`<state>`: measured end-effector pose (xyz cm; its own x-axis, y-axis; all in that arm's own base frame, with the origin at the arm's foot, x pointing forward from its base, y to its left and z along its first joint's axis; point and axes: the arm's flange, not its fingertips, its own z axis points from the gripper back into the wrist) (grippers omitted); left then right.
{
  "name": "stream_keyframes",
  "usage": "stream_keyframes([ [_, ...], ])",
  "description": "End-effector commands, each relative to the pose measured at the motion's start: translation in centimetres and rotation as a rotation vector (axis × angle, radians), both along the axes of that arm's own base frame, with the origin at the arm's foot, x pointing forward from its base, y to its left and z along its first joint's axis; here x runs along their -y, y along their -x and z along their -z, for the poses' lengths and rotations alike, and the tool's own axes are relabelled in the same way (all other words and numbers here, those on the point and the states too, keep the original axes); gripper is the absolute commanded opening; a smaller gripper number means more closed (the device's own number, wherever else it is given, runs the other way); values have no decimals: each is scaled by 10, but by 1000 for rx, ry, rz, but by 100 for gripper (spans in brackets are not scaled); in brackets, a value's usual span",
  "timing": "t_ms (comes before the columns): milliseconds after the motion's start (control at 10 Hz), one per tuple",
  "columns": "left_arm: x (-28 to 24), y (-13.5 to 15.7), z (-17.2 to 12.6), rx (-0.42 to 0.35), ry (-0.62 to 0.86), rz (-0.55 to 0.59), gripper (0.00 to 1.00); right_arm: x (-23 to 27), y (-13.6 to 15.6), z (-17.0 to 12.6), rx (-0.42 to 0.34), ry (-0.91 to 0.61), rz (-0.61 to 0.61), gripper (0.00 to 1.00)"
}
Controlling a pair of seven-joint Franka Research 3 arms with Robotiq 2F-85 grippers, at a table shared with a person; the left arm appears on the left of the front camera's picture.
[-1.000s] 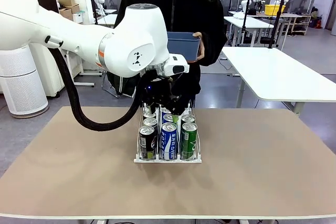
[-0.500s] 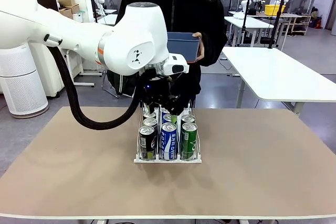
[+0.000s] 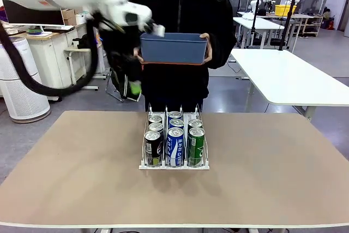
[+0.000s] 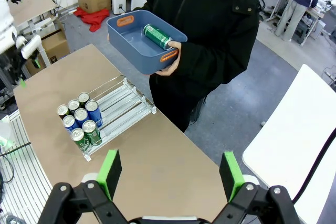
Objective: Fill the beverage cans into the dispenser.
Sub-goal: Pick up the Sprite handed by the human.
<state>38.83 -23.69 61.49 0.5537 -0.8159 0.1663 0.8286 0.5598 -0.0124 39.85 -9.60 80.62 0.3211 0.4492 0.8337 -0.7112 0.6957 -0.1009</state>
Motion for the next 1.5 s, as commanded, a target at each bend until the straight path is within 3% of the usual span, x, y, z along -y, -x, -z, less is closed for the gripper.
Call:
stream_keyframes([
  [0, -38, 2, -27, 18, 76, 188, 100, -2, 1, 2, -1, -4, -6, 100],
  [100, -68, 3, -51, 59, 89, 257, 100, -2, 1, 2, -1, -4, -6, 100],
  [400, -127, 15, -111, 261, 159, 105, 100, -2, 1, 2, -1, -4, -6, 100],
  [600, -156, 23, -143, 357, 218, 42, 100, -2, 1, 2, -1, -4, -6, 100],
  [900, -178, 23, -164, 466, 332, 75, 100, -2, 1, 2, -1, -4, -6, 100],
  [1300, -177, 25, -173, 516, 363, 74, 100, -2, 1, 2, -1, -4, -6, 100],
  [1400, -173, 20, -167, 491, 351, 79, 100, -2, 1, 2, -1, -4, -6, 100],
])
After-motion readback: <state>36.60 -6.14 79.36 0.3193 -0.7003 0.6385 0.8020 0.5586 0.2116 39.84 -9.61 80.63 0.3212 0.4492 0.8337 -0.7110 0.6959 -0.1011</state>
